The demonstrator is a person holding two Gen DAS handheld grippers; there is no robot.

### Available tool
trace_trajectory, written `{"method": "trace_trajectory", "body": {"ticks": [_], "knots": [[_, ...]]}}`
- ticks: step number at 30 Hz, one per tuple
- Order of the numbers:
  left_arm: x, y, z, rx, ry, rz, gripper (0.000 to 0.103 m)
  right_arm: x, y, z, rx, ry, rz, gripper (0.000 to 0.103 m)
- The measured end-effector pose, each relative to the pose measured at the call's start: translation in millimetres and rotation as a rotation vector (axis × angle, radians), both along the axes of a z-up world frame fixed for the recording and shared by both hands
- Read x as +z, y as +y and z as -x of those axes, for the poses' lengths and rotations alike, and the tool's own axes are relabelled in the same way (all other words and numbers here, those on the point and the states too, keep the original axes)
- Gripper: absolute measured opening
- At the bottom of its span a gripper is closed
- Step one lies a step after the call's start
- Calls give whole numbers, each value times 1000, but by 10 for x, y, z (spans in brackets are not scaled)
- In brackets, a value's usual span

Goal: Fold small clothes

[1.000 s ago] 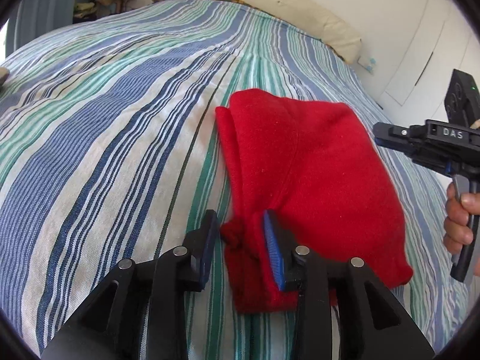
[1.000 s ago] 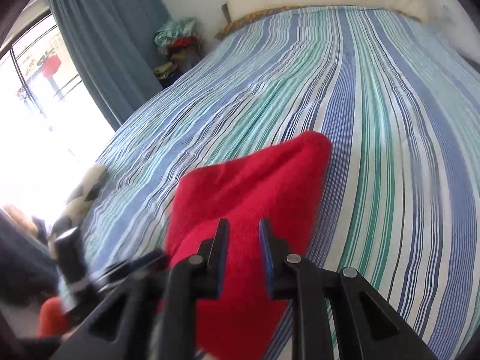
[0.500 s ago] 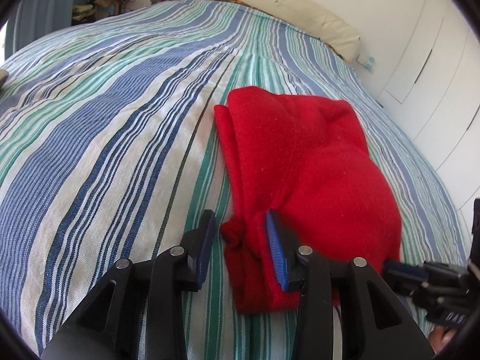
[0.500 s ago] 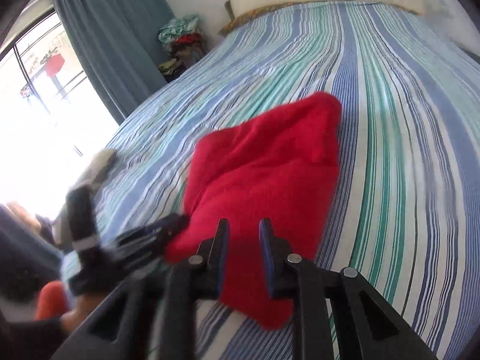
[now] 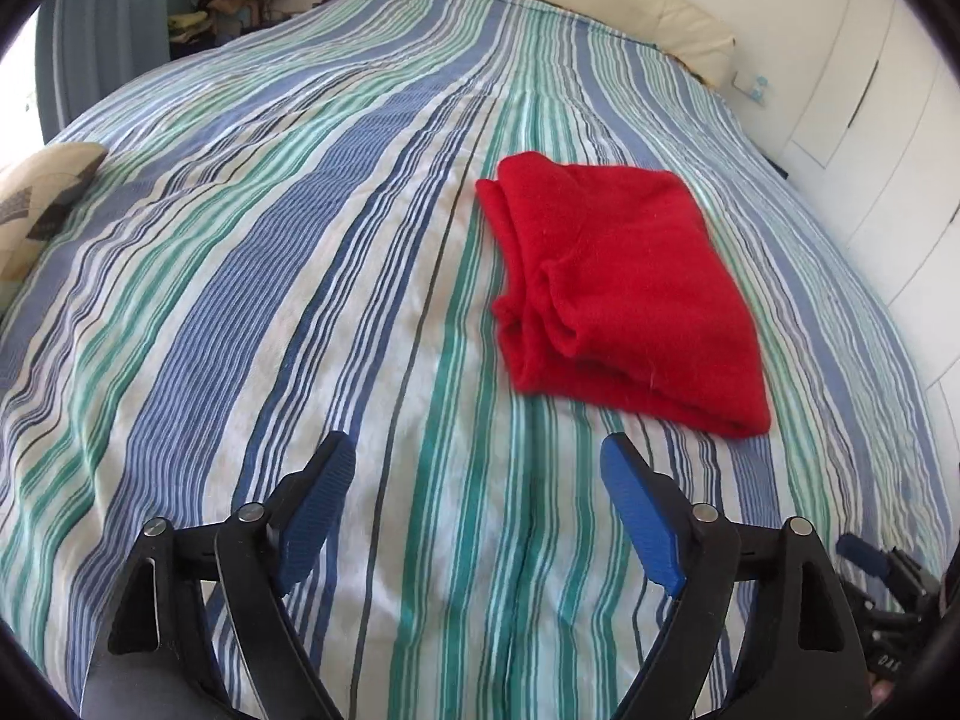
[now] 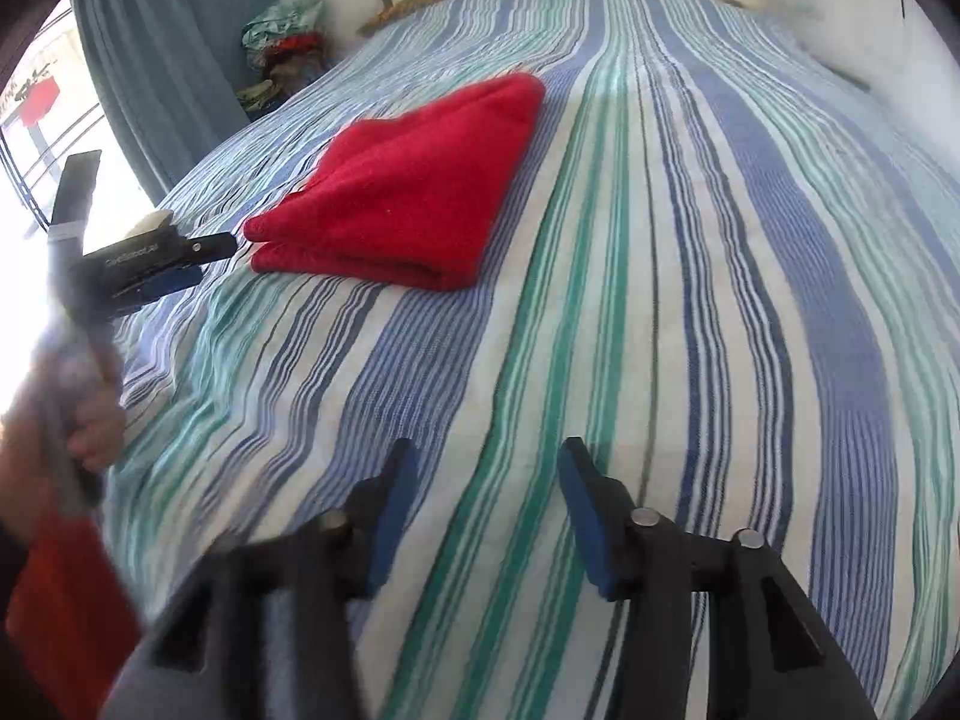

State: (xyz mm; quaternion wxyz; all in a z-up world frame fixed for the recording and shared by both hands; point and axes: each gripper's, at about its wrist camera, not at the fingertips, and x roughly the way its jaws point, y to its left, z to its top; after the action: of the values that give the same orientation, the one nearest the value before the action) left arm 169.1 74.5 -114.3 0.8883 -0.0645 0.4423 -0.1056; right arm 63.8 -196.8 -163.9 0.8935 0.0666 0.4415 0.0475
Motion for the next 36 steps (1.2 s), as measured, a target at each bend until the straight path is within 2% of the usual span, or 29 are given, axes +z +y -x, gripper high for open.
{"method": "trace_trajectory", "body": {"ticks": [5,8,10,11,14,20,36], "knots": [[-207,-293,433,-77,29,-110,95,53,8,78,-50,5,51,73],[-469,-435,444,-89,127,-160,97,-81,14,48,-67,30,74,76],[-483,-521,482,-110,75,-222,100,-236,49,60,-63,59,104,78],[-495,-544,473,-113,78,-237,100,-256,72,110,-59,42,118,79],[-492,-538,437,-103,88,-219,101,-293,109,148,-45,32,145,83],[-494,-544,438,-105,73,-238,102,-388,113,192,-38,-6,149,86],[-527,-577,458,-111,68,-250,102,-413,206,194,-38,3,206,88]]}}
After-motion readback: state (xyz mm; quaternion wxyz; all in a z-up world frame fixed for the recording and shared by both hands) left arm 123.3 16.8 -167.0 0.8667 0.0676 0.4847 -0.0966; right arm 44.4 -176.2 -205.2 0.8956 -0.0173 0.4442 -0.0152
